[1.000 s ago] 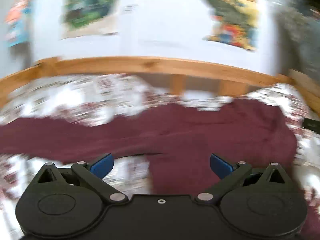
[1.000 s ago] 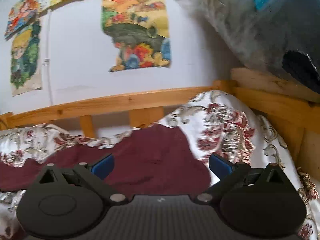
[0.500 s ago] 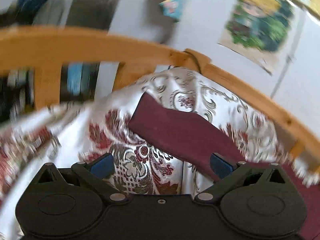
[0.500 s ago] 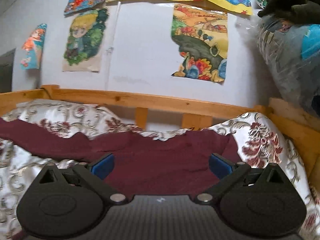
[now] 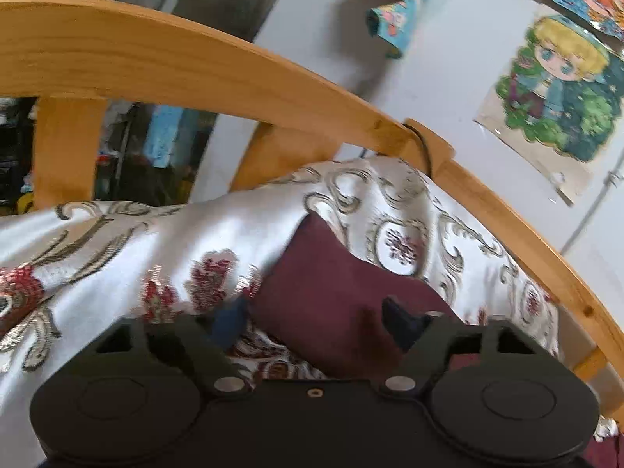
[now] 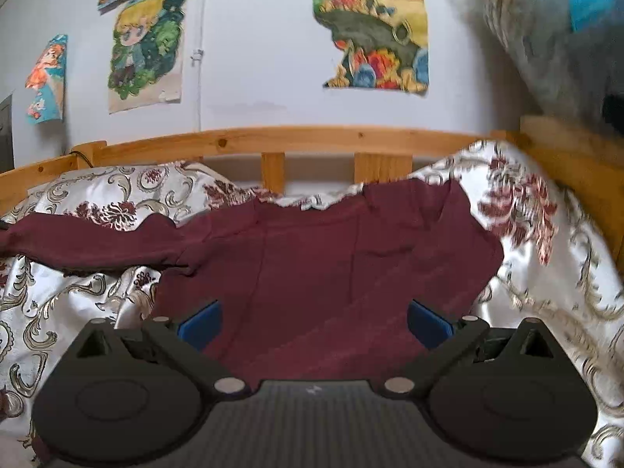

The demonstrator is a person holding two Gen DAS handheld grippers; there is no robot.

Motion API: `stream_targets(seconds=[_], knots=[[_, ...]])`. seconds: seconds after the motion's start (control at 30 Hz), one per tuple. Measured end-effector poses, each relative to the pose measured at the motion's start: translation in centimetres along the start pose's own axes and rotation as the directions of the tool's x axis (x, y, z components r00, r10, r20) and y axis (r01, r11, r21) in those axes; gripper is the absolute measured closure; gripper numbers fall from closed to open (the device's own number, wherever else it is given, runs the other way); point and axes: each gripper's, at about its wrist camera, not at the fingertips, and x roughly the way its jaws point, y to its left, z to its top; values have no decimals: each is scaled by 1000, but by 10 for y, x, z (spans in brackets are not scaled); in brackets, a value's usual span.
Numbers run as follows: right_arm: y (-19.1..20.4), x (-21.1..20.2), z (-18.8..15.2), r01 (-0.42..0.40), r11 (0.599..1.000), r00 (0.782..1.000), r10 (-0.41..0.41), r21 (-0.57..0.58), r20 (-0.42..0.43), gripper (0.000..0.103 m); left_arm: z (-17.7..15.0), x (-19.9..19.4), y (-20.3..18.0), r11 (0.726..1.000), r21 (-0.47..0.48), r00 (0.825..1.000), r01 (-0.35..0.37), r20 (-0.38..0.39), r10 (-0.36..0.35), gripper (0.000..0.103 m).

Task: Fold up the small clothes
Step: 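Grasp the other sleeve cuff with the left gripper and lift it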

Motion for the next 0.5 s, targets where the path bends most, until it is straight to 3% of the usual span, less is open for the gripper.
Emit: stream_targets(seconds=[0.03,0.1,0.2,0.37,0.5], knots=[[-2,2,-2,-1,1000,1000,1,7,-9,0,-1,-1,-1,1000,4,1000,-24,12,24,48],[-4,6,-3,4,1000,1000,-4,27,-22,0,-4,-2,-1,998,11,998,-65,26,65,78],[-8,9,-3,1,998,1000,1,58,-27,0,-4,-7,4,998,-21,997,-64,48,65,93],[-12,10,-3,-3,997,999,5,74,-34,0,-4,-29,-13,998,56,986,-42,162,32,95],[-10,7,1,-7,997,1000,9,73,-22,0,-7,-55,-46,984,175,968,42,237,-83,95]])
